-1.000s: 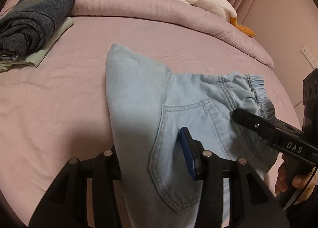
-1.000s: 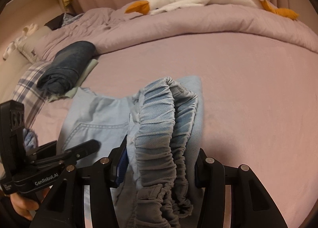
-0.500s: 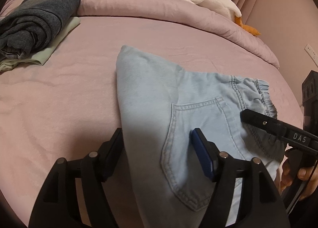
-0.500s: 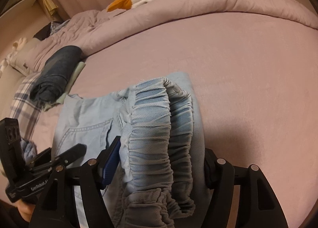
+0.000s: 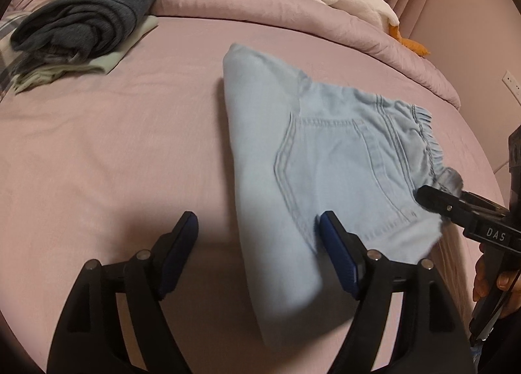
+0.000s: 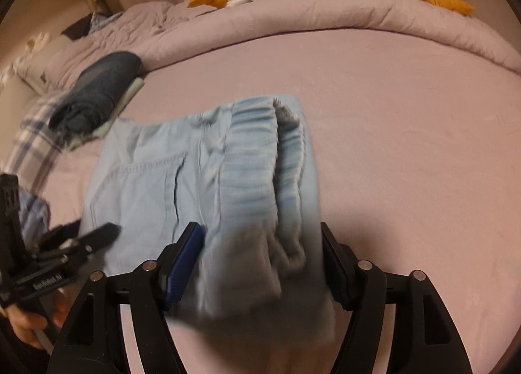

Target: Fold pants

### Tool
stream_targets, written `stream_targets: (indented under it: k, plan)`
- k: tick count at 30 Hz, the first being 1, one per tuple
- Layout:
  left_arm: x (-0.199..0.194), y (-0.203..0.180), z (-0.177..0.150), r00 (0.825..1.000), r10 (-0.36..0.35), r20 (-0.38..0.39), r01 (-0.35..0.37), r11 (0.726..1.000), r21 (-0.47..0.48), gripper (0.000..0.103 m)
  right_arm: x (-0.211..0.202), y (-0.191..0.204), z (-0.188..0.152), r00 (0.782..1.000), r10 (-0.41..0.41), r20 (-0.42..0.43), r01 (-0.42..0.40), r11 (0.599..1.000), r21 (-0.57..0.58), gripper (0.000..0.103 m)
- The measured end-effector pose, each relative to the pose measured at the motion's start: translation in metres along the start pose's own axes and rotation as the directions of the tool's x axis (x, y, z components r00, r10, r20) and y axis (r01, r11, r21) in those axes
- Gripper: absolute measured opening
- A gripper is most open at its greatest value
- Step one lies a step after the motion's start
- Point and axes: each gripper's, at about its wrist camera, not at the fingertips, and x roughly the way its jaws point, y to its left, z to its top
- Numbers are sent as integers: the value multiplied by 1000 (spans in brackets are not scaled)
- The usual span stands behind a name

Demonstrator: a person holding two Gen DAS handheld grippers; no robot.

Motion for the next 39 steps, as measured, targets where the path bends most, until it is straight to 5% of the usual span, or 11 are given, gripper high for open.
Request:
stream_targets:
  k: [16,25,29,39]
  plan:
    - [-42,-27,-23,997,80,10,-80,996,28,83,-31,13,-19,994,-110,23,111,993,-43,74]
    - [-90,-50,-26,995,87,55,-88,996,23,102,-80,32,-35,991,-87,101,97,990,-103,74]
    - [-109,-57,-25,991,126,53,-126,992,-11,102,-98,40,-35,991,-82,108,94,989,-116,102]
    - [-127,-75,-37,975,215,53,-216,976,23,103,-125,56,-42,984,-73,160,98,984,-151,102]
